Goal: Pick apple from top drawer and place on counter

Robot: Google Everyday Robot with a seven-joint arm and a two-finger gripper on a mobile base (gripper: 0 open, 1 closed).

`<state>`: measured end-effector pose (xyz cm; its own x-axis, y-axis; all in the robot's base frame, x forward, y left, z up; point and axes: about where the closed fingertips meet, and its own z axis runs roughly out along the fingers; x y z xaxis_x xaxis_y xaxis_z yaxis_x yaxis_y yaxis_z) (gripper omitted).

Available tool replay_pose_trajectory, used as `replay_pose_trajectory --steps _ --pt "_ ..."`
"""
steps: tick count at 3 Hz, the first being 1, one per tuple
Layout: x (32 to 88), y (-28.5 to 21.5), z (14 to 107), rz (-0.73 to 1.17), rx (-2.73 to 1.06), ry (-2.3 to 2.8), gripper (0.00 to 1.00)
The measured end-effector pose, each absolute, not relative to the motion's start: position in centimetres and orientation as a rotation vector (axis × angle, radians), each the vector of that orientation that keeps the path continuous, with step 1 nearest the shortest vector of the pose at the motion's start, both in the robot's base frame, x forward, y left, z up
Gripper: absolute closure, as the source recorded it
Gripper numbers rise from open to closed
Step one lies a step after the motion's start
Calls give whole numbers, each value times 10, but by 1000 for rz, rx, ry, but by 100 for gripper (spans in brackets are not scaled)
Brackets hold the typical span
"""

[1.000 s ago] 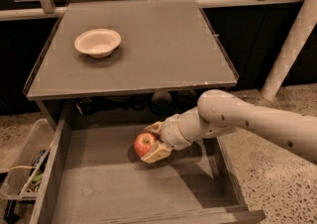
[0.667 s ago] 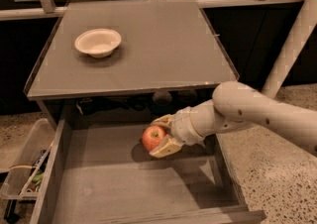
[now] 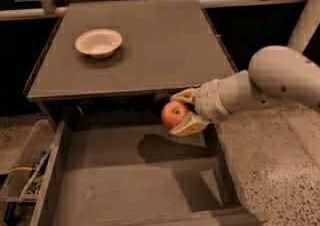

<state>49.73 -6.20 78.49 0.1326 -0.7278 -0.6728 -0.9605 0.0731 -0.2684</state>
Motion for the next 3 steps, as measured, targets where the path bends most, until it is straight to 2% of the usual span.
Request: replay_pose_trajectory --steps 2,3 --pt "525 -91 875 235 -1734 1616 100" --pt "525 -91 875 235 -1734 1616 100"
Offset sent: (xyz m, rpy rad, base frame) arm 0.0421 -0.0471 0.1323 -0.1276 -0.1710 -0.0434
